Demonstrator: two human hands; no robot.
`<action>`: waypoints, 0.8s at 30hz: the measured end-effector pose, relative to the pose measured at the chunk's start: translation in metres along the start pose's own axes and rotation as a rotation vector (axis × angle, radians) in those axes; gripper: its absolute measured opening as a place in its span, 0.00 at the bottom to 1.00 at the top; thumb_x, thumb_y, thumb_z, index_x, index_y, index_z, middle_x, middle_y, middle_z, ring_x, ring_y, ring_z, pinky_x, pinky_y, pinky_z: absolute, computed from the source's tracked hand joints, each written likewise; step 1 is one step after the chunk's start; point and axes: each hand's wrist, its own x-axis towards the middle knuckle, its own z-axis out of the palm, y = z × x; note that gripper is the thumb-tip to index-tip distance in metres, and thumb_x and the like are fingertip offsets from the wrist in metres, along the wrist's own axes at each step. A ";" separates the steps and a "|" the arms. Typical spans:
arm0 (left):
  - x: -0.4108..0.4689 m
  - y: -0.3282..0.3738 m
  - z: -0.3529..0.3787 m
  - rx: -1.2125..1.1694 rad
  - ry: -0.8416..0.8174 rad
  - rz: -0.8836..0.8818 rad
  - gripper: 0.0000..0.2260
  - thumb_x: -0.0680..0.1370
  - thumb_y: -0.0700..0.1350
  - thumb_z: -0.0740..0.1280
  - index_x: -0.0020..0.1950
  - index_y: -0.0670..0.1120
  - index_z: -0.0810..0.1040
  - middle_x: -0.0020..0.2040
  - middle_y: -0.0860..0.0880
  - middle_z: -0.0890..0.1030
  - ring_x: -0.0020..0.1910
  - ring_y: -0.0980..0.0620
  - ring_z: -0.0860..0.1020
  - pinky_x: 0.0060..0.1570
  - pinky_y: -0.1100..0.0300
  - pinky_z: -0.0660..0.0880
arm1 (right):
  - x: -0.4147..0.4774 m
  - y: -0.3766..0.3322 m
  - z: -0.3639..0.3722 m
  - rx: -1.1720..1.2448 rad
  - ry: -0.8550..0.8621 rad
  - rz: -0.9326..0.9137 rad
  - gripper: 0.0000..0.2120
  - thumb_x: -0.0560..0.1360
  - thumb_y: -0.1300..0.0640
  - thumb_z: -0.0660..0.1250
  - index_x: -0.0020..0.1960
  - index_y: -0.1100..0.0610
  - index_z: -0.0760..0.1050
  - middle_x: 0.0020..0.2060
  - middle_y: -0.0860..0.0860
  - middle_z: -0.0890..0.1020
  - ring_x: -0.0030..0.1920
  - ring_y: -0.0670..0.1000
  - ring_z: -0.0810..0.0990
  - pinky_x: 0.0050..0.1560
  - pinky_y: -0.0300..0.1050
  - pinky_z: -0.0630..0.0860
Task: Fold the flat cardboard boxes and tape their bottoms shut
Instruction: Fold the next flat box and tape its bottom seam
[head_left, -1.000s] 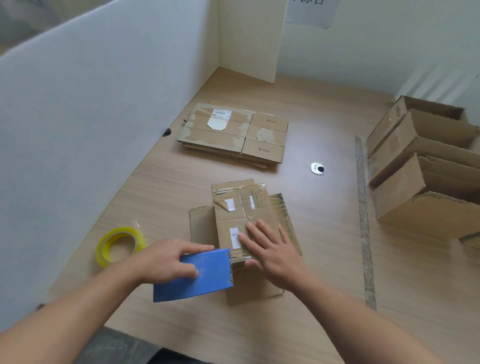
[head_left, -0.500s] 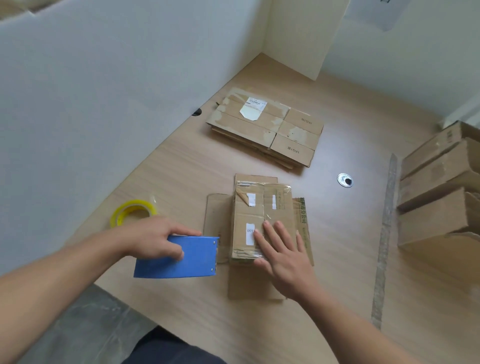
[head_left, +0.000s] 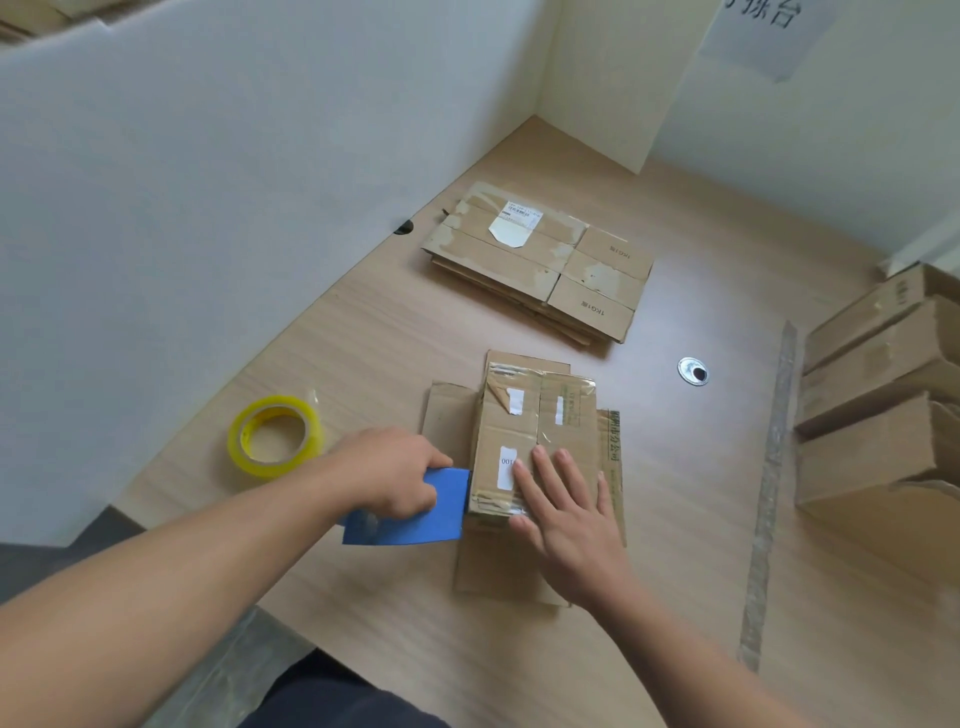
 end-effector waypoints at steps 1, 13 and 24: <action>-0.001 0.005 -0.001 0.016 0.013 -0.017 0.22 0.71 0.53 0.62 0.65 0.63 0.74 0.57 0.54 0.81 0.54 0.47 0.77 0.49 0.54 0.75 | -0.001 -0.002 0.000 0.008 0.000 0.010 0.29 0.75 0.30 0.29 0.74 0.33 0.28 0.75 0.36 0.30 0.74 0.44 0.24 0.75 0.60 0.33; 0.005 0.045 -0.005 0.320 0.202 -0.069 0.12 0.75 0.47 0.62 0.59 0.54 0.74 0.51 0.50 0.79 0.45 0.44 0.75 0.36 0.57 0.63 | -0.002 -0.016 0.001 0.179 0.006 0.222 0.30 0.77 0.30 0.36 0.77 0.35 0.34 0.74 0.36 0.30 0.71 0.41 0.22 0.74 0.61 0.31; 0.044 -0.035 0.020 0.126 0.398 -0.129 0.26 0.84 0.55 0.54 0.79 0.61 0.46 0.50 0.48 0.77 0.46 0.44 0.77 0.39 0.55 0.67 | -0.014 -0.034 -0.015 0.301 0.027 0.327 0.27 0.80 0.33 0.44 0.78 0.34 0.46 0.79 0.38 0.40 0.78 0.42 0.36 0.76 0.53 0.45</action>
